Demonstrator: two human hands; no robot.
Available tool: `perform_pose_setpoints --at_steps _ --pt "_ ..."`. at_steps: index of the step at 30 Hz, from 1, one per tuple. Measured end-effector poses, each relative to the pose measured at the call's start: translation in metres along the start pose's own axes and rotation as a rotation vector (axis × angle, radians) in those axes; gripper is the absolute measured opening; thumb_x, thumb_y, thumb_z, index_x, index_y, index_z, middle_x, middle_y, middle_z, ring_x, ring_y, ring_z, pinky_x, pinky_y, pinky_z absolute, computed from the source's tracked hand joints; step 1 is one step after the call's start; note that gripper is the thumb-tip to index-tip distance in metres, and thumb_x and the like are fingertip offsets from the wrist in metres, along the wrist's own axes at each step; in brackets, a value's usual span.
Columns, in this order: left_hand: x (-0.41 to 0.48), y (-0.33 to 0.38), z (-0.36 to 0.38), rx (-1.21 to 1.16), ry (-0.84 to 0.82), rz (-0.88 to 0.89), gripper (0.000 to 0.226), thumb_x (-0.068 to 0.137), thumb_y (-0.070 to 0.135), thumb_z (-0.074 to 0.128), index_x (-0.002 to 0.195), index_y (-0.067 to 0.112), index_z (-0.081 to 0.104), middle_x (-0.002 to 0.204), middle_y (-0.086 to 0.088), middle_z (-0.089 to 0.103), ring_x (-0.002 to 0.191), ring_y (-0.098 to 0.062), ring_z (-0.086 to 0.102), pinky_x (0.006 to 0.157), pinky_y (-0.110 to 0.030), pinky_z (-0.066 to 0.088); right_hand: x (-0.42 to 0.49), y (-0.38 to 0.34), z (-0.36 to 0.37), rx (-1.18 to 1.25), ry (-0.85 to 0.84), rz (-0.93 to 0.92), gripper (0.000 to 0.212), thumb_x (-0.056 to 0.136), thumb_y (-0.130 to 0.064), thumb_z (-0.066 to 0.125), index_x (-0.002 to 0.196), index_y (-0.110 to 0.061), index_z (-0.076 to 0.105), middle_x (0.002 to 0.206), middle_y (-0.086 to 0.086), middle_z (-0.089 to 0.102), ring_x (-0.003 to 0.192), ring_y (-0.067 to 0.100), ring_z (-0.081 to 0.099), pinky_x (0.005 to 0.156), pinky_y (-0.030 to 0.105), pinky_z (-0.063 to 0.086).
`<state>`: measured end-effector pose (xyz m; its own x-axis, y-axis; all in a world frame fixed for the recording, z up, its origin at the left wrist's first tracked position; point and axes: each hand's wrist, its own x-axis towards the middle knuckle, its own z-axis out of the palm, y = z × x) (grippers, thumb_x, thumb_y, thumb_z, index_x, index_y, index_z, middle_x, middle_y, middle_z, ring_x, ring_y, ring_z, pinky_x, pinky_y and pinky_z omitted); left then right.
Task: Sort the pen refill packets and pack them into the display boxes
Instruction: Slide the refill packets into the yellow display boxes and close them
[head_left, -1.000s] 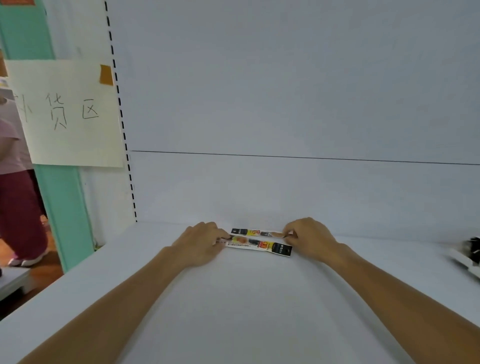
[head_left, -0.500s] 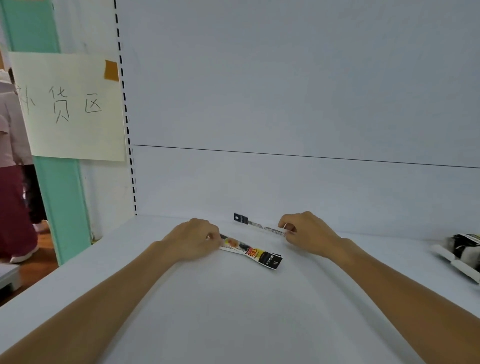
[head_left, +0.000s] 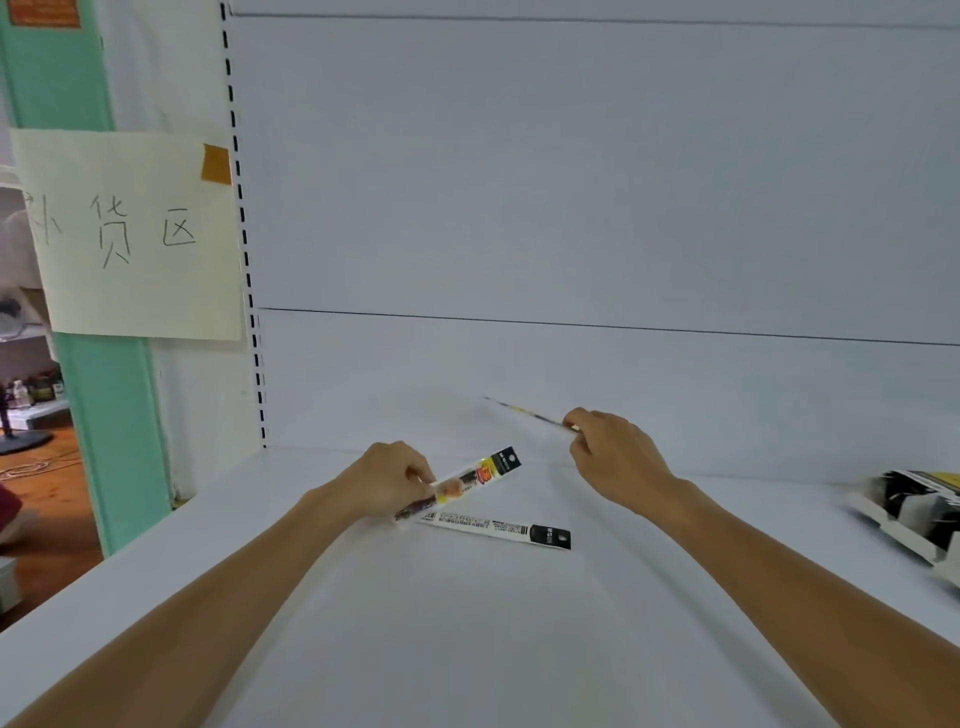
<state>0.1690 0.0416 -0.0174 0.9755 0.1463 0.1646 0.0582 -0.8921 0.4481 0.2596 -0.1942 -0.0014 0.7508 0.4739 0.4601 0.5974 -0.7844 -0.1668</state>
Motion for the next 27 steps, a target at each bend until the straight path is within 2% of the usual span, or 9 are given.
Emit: perform_pose_setpoints --at_steps 4,7,9,13,17,19,21,24,27 --pt "-0.005 0.017 0.0 -0.506 0.065 -0.2 0.008 0.087 0.014 0.062 0.089 0.007 0.059 0.086 -0.003 0.061 0.073 -0.019 0.064 0.068 -0.027 0.057 0.001 -0.014 0.01 0.097 -0.047 0.033 0.024 0.096 -0.019 0.034 0.077 -0.01 0.046 0.076 0.002 0.048 0.075 0.022 0.046 0.06 0.03 0.033" --pt "-0.01 0.033 0.002 -0.793 -0.008 -0.251 0.018 0.086 0.004 0.062 0.102 -0.002 0.058 0.096 -0.018 0.068 0.072 -0.024 0.072 0.061 -0.028 0.059 0.002 -0.03 0.013 0.336 -0.059 0.038 0.033 0.096 -0.031 0.04 0.078 -0.005 0.05 0.074 0.005 0.052 0.07 0.021 0.047 0.061 0.032 0.035" --pt "-0.011 0.039 0.006 -0.835 -0.03 -0.246 0.023 0.084 0.005 0.065 0.104 -0.003 0.06 0.096 -0.016 0.07 0.077 -0.022 0.072 0.063 -0.027 0.059 0.001 -0.041 0.013 0.418 -0.111 -0.017 0.036 0.092 -0.043 0.047 0.079 -0.01 0.052 0.072 -0.002 0.051 0.069 0.017 0.047 0.062 0.029 0.035" --pt "-0.015 0.041 0.008 -0.662 0.008 -0.207 0.005 0.079 0.012 0.071 0.081 0.01 0.067 0.085 -0.004 0.073 0.075 -0.011 0.071 0.058 -0.019 0.047 -0.002 -0.058 0.012 0.494 -0.299 -0.129 0.031 0.086 -0.046 0.057 0.096 -0.016 0.059 0.078 -0.007 0.054 0.067 0.009 0.048 0.061 0.021 0.035" --pt "-0.023 0.038 0.0 -0.652 -0.014 -0.253 0.016 0.085 0.024 0.065 0.087 0.011 0.073 0.086 0.0 0.074 0.065 -0.004 0.064 0.051 -0.014 0.038 -0.002 -0.065 0.009 0.376 -0.36 -0.19 0.028 0.095 -0.038 0.045 0.079 -0.015 0.048 0.069 -0.001 0.053 0.062 0.017 0.05 0.059 0.025 0.039" --pt "-0.029 0.034 -0.005 -0.5 0.043 -0.219 0.025 0.089 0.028 0.057 0.081 0.012 0.073 0.079 0.005 0.073 0.055 -0.001 0.059 0.053 -0.015 0.04 -0.001 -0.063 0.012 0.306 -0.353 -0.156 0.029 0.097 -0.033 0.039 0.074 -0.015 0.042 0.074 0.005 0.052 0.065 0.021 0.048 0.061 0.03 0.036" --pt "-0.034 0.026 -0.005 -0.236 0.231 -0.026 0.028 0.09 0.027 0.054 0.075 0.012 0.071 0.072 0.01 0.07 0.049 -0.002 0.053 0.053 -0.015 0.039 0.002 -0.059 0.015 0.305 -0.336 -0.098 0.024 0.096 -0.025 0.038 0.077 -0.012 0.043 0.08 0.011 0.055 0.067 0.021 0.046 0.061 0.031 0.036" --pt "-0.036 0.009 -0.007 0.332 0.659 0.379 0.023 0.081 0.03 0.049 0.092 0.017 0.065 0.091 0.009 0.065 0.08 -0.005 0.047 0.066 -0.02 0.041 0.002 -0.061 0.014 0.262 -0.382 -0.118 0.016 0.094 -0.018 0.038 0.079 -0.012 0.041 0.079 0.011 0.053 0.065 0.02 0.044 0.06 0.031 0.034" --pt "-0.029 -0.007 -0.007 0.67 0.662 0.51 0.056 0.065 0.036 0.065 0.116 0.016 0.054 0.115 -0.003 0.059 0.109 -0.018 0.043 0.089 -0.035 0.046 -0.003 -0.073 0.017 0.187 -0.424 -0.243 0.016 0.093 -0.023 0.039 0.077 -0.02 0.039 0.073 0.0 0.048 0.061 0.017 0.043 0.057 0.029 0.034"
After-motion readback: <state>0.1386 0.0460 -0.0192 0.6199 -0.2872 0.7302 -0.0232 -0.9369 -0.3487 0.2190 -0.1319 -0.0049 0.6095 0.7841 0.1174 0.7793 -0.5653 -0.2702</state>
